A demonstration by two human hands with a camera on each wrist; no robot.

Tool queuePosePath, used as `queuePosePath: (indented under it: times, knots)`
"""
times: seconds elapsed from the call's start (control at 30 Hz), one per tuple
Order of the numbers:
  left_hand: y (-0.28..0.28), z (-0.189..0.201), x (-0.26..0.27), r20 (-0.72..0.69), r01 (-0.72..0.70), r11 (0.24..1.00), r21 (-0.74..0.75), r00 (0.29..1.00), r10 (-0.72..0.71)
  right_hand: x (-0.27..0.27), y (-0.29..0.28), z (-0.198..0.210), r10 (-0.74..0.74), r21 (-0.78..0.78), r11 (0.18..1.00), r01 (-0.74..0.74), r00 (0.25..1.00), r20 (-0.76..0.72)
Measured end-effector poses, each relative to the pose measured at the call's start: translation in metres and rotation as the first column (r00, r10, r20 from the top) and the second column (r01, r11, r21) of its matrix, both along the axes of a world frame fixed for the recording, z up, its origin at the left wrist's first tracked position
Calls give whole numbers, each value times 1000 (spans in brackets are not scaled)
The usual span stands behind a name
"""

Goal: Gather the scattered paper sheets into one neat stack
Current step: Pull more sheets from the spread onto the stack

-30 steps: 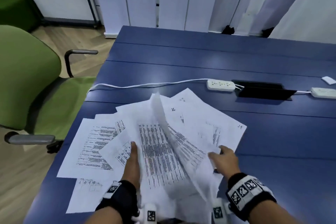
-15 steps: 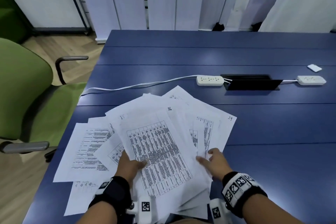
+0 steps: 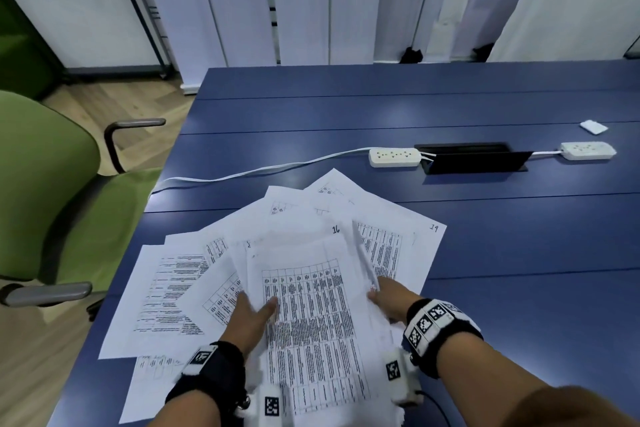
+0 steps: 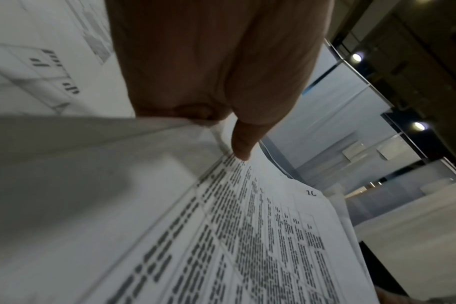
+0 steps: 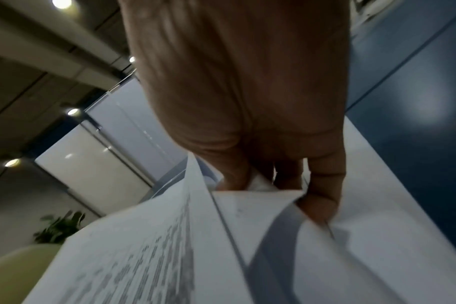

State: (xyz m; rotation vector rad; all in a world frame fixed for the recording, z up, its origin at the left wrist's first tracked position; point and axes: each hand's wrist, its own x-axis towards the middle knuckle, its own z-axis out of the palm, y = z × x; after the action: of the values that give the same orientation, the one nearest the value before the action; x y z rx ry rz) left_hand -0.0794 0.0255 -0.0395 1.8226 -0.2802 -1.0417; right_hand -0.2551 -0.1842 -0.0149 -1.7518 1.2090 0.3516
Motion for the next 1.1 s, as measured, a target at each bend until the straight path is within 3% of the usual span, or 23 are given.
queuePosePath:
  times: [0.07, 0.13, 0.27, 0.43, 0.5, 0.6, 0.7, 0.8, 0.9, 0.97, 1.1]
  knots:
    - [-2, -6, -2, 10, 43, 999, 25, 999, -43, 4, 0, 0, 74, 9, 997, -74, 997, -31]
    - [-5, -5, 0, 14, 51, 998, 43, 999, -52, 7, 0, -6, 27, -27, 999, -27, 1000, 3]
    - [-9, -8, 4, -14, -63, 998, -4, 998, 63, 5, 3, -14, -406, -128, 902, 413, 911, 79]
    - [-21, -6, -15, 65, -22, 999, -37, 998, 24, 9, 21, -15, -200, -41, 978, 204, 975, 101]
    - [-24, 2, -17, 87, -32, 997, -77, 995, 38, 2, 12, -19, -312, 65, 950, 305, 924, 223]
    - [-29, 30, -17, 118, -25, 985, -169, 992, 45, -14, -3, -23, -442, 210, 895, 394, 848, 293]
    - [-32, 73, -14, 139, 68, 931, -358, 990, -19, -21, -15, -13, -497, 392, 851, 350, 779, 383]
    - [-36, 104, -7, 157, 107, 871, -479, 987, -34, -20, -22, 33, -535, 507, 826, 247, 627, 566]
    - [-43, 128, -2, 217, 95, 827, -554, 976, 33, -11, -20, 93, -442, 339, 896, 287, 505, 742]
    - [-48, 137, 1, 250, 54, 815, -577, 962, 113, -3, -15, 119, -401, 261, 900, 348, 431, 809]
    - [-53, 140, 6, 230, -20, 782, -623, 951, 208, 6, -5, 142, -337, 188, 906, 379, 378, 862]
